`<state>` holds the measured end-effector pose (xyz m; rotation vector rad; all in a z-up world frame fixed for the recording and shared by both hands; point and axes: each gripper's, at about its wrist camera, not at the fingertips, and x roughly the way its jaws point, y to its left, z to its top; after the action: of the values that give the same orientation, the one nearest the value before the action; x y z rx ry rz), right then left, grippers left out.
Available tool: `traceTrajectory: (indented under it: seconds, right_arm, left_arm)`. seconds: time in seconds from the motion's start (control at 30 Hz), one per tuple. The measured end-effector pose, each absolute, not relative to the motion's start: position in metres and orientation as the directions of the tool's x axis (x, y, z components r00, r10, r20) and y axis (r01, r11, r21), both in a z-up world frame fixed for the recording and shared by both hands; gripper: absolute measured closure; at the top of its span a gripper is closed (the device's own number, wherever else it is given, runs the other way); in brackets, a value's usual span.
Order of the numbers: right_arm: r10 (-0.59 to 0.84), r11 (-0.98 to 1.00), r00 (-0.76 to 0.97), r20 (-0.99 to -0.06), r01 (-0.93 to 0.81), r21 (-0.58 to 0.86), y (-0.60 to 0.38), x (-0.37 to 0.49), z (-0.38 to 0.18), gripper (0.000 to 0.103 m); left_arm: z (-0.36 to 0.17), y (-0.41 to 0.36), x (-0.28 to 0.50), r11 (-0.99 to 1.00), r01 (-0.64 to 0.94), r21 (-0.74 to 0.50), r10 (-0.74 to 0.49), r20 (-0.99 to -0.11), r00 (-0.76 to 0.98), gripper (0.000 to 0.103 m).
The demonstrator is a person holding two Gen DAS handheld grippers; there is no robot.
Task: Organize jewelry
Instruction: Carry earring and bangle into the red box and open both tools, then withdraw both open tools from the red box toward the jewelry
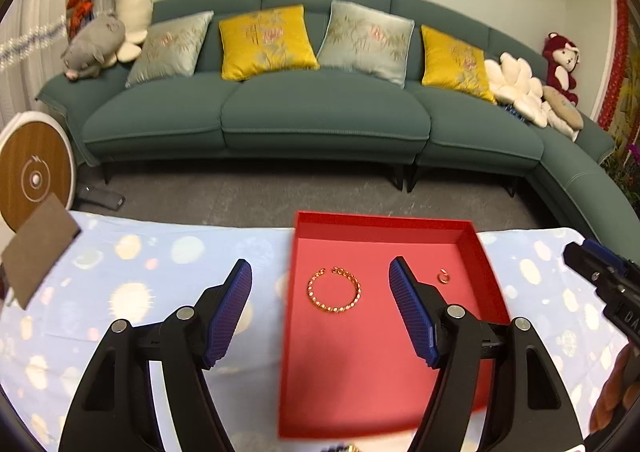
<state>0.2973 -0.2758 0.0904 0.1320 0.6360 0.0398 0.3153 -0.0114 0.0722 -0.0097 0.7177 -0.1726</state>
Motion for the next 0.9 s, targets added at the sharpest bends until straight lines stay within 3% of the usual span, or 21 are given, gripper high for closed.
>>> traceTrajectory:
  seconds: [0.17,0.33,0.5,0.7,0.9]
  right_arm:
    - [0.074,0.990,0.859,-0.507,-0.001,0.142,-0.287,0.216,0.134,0.041]
    - [0.030,0.995,0.870,-0.493,0.023,0.100,-0.288,0.138,0.129,0.039]
    - [0.016,0.996,0.835,-0.549,0.033,0.079,-0.285,0.086,0.096,0.039]
    - [0.048,0.990,0.771,-0.635,0.045,0.130,-0.275,0.061,0.045,0.039]
    - [0.053,0.988,0.722,-0.689,0.060,0.140,-0.253,0.073,0.002,0.042]
  left_arm:
    - [0.108,0.011,0.244,0.985,0.153,-0.078,-0.168,-0.626,0.761,0.027]
    - [0.105,0.024,0.176,0.988,0.145,-0.058,-0.149,-0.621,0.769,0.024]
    - [0.071,0.035,0.128,0.994,0.092,-0.064,-0.111,-0.667,0.737,0.023]
    - [0.016,0.049,0.103,0.986,0.023,-0.166,-0.142,-0.753,0.643,0.023]
    - [-0.021,0.048,0.101,0.997,-0.001,-0.081,-0.061,-0.756,0.652,0.023]
